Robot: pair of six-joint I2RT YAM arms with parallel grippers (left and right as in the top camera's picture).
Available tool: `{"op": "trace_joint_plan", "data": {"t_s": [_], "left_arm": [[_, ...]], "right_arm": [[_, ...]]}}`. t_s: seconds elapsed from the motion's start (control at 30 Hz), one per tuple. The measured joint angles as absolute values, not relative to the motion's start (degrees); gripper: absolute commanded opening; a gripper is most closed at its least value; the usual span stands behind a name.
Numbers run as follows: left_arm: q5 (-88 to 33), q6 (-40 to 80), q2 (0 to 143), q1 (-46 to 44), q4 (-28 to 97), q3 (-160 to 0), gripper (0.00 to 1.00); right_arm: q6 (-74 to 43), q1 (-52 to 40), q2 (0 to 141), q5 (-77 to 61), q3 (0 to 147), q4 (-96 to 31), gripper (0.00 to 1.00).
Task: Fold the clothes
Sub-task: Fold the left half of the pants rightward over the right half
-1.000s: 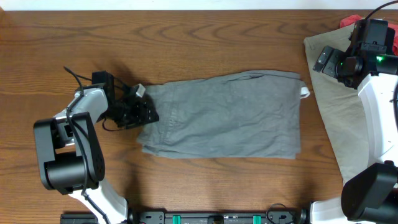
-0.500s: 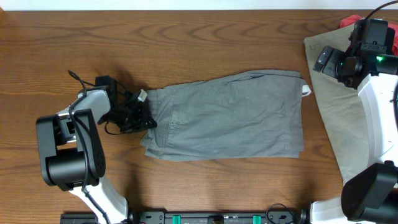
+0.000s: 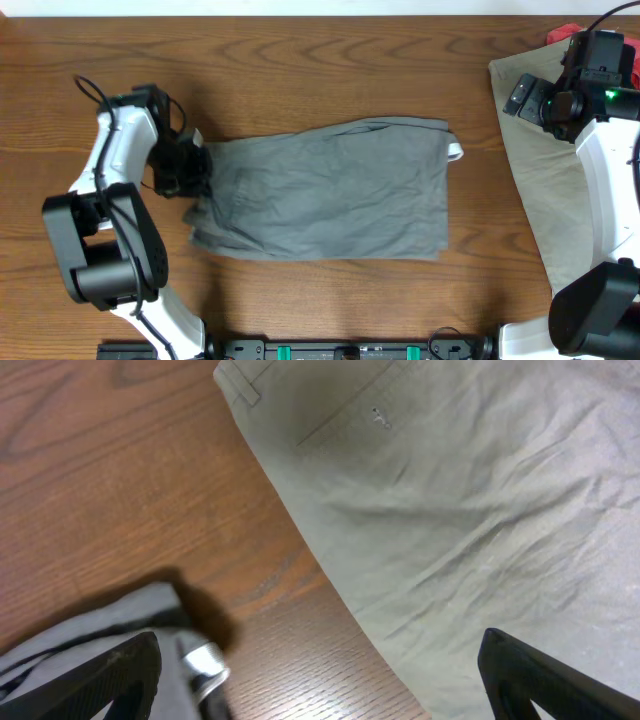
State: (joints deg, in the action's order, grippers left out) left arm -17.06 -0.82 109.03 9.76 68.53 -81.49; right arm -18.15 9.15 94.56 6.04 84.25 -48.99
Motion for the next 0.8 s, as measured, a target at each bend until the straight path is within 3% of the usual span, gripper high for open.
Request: {"op": "trace_joint_plan", "data": {"t_s": [0.4,0.8], "left_arm": [[-13.5,0.4,99.6,6.3,84.9,-99.9,0.06],[-13.3,7.4,94.4,-12.4,79.2,-101.3,0.06]], "right_arm": [[-18.2,9.1,94.5,6.0,84.3,-49.0,0.99],[-18.2,9.2,94.5,6.0,84.3,-49.0,0.99]]}}
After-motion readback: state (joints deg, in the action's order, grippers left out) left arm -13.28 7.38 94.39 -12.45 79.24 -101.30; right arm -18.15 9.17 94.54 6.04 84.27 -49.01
